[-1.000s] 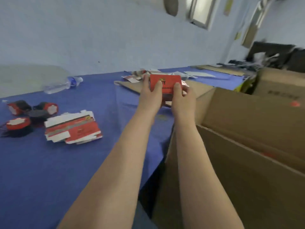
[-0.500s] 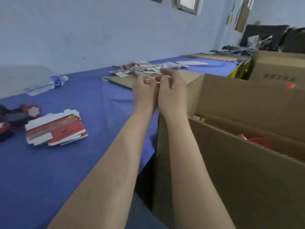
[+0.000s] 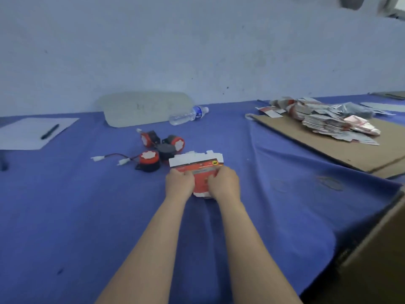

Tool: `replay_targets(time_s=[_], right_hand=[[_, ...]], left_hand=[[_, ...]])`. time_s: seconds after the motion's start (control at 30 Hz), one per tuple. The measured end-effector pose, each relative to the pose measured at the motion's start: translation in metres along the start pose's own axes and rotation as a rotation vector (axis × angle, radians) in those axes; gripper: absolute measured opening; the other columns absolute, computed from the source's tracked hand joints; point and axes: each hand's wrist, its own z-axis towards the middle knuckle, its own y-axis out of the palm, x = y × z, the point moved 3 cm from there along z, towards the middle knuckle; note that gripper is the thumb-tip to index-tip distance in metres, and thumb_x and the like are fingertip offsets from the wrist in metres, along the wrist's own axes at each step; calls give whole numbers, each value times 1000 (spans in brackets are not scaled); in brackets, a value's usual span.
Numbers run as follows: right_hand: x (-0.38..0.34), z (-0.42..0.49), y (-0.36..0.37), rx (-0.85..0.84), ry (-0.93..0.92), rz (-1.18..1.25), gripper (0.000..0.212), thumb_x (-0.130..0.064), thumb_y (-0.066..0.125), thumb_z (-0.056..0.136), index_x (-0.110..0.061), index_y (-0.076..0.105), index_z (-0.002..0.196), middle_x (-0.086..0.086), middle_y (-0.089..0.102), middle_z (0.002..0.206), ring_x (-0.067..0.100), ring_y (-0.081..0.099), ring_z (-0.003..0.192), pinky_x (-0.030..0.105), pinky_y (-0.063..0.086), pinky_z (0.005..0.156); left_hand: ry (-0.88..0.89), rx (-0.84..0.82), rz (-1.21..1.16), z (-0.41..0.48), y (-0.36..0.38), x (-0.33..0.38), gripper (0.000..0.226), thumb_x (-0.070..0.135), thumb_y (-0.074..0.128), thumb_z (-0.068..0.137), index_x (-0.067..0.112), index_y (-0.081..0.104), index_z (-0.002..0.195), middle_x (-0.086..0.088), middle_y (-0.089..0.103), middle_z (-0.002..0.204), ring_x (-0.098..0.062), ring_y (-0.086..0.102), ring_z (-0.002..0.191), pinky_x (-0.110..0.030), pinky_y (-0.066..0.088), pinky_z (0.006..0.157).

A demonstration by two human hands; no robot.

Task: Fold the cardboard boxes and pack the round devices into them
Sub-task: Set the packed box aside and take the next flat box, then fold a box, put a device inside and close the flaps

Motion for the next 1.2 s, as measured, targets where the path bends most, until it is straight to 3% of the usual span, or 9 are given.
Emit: replay_targets(time_s=[0.1,0.37,0.47,0.6,0.7,0.87,0.93,1.03,1.2], right_hand=[[-6,-1,9,46,-27,-78,29,-10,41,90,-7,55,115,14,57,121,32,49,112,33,40,85],[-19,-3,4,97,-1,-149,40,-18,47,91,-16,44,131,11,51,132,31,41,126,41,30,108],[-35,-4,-1,179,-98,-18,55,-15,50,90,-15,32,143,13,41,136,33,40,124,40,32,106],[-69,-6,5,288,-266,171,65,-3,49,88,-11,25,147,15,35,132,32,41,116,40,37,99],[-99,-12,33,212,-385,264,53,-9,51,89,-10,38,140,13,45,128,29,44,116,36,36,99],[-129,-43,98,-59,-469,556,32,-36,45,97,-25,50,127,-11,62,114,8,57,101,13,43,80],[-128,-56,119,-128,-439,611,21,-41,44,97,-42,44,118,-26,58,97,-9,56,84,-2,36,65],[-126,-63,135,-179,-374,677,19,-49,39,97,-49,41,116,-33,52,85,-26,49,74,-4,35,59],[-118,-54,135,-176,-278,779,29,-52,33,98,-52,54,79,-36,57,77,-18,53,79,4,39,67]], left_hand=[[13,21,2,6,-3,-1,37,15,40,92,5,54,124,-16,59,124,-33,56,113,-43,48,95],[65,56,208,9,-4,6,47,21,38,96,1,35,138,-19,43,142,-34,37,132,-45,30,111],[134,88,82,8,-13,15,53,18,39,97,1,23,145,-18,36,147,-35,34,135,-46,29,111],[243,288,-275,7,-54,25,55,23,41,100,8,21,149,-10,42,145,-26,42,132,-36,38,105],[215,407,-470,11,-96,17,33,37,43,99,12,46,120,-4,60,117,-16,59,102,-29,44,79],[154,627,-569,16,-155,-25,30,43,53,93,18,41,105,9,55,97,-1,54,82,-17,38,63],[197,685,-514,14,-169,-42,31,42,57,92,19,41,103,10,55,96,-2,54,82,-16,39,65],[265,727,-462,12,-176,-63,29,40,59,92,18,43,103,6,57,102,-5,57,90,-23,44,80],[391,633,-426,17,-171,-67,35,21,47,98,13,42,131,-2,52,130,-15,51,119,-34,41,104]])
